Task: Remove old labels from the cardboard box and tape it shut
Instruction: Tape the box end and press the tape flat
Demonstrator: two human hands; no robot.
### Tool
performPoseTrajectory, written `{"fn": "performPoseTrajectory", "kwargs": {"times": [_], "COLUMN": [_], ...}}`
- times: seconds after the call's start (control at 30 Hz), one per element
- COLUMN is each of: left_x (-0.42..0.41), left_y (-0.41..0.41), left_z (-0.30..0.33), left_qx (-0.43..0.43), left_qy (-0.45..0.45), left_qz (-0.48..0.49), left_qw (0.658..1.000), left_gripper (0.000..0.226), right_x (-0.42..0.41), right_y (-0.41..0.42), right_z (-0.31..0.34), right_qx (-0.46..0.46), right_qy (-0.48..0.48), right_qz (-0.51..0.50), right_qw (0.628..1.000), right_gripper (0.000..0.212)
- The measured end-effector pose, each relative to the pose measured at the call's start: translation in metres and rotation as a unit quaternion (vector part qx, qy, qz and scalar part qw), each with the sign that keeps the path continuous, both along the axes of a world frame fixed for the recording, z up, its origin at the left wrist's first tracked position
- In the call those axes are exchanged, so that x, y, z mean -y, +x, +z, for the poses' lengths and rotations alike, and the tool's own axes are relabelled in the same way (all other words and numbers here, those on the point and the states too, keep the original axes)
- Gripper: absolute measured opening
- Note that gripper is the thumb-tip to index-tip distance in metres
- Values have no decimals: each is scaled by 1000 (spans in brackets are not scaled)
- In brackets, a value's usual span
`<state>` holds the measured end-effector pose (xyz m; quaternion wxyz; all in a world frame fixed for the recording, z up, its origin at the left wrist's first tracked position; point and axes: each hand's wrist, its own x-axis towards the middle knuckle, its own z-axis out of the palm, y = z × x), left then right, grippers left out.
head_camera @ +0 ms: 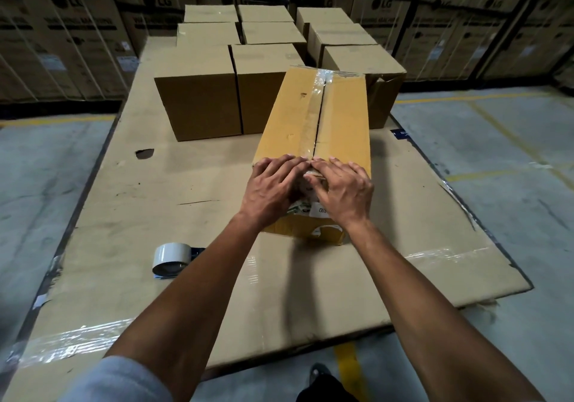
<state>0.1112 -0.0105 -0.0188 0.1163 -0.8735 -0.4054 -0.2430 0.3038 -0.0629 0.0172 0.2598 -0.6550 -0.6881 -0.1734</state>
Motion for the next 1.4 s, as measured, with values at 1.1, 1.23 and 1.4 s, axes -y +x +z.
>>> {"fn": "performPoseTrajectory", "kwargs": {"times": [1.1, 1.23, 1.4], "left_x": [8, 8, 11], "left_y": [-1, 0, 9], "left_z": [16, 26, 35], "left_qx": [20, -11, -47], "left_qy": [4, -26, -57], "left_qz": [-3, 4, 43], "left_qw": [1000, 1000, 996], "left_gripper": [46, 60, 74], "right_x": [16, 13, 6], "right_y": [7, 8, 1], "right_z": [13, 18, 26], "right_qx": [65, 86, 100], "right_qy": [-47, -99, -190], "right_qz": [67, 57, 30], "right_qw": [995, 990, 976], "right_gripper": [49, 57, 65]}}
